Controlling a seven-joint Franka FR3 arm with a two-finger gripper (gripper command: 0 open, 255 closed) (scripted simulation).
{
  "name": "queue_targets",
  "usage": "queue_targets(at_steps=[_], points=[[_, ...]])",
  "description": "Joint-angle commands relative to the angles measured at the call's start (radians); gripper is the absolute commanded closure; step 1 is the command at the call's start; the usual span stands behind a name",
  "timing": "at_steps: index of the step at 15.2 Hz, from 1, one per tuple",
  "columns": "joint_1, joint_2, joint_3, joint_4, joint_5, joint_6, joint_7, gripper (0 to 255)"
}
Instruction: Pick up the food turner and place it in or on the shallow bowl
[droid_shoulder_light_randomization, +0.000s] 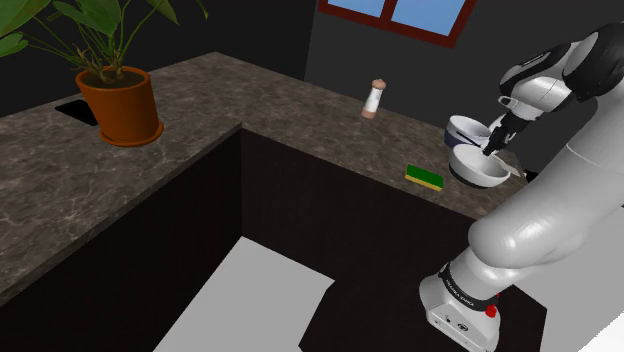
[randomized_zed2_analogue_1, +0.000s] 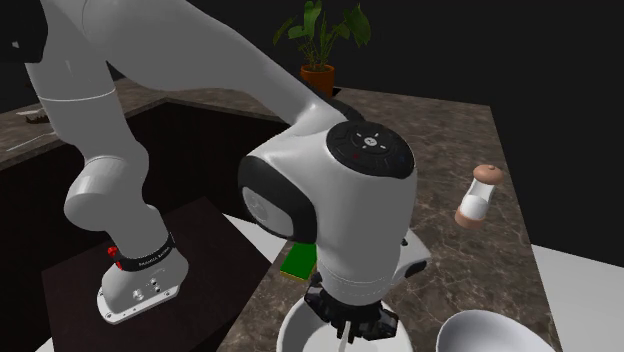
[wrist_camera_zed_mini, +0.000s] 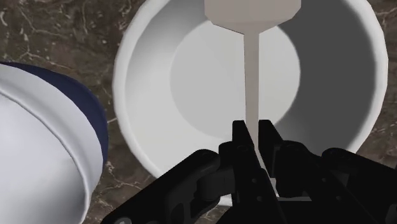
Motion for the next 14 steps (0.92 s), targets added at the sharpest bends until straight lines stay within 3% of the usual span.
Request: queue_targets(at_steps=[1, 12, 13, 14], points=[[-0.003, 0.018, 0.002, -0.012, 0.018, 0.024, -0.013, 255], [-0.009, 0.044, 0.007, -0.029, 0.044, 0.057, -0.033, 255], [-0.009, 0.044, 0.007, -0.029, 0.044, 0.057, -0.033, 0], [-0.009, 0.044, 0.007, -0.029, 0.044, 0.057, -0.033, 0]])
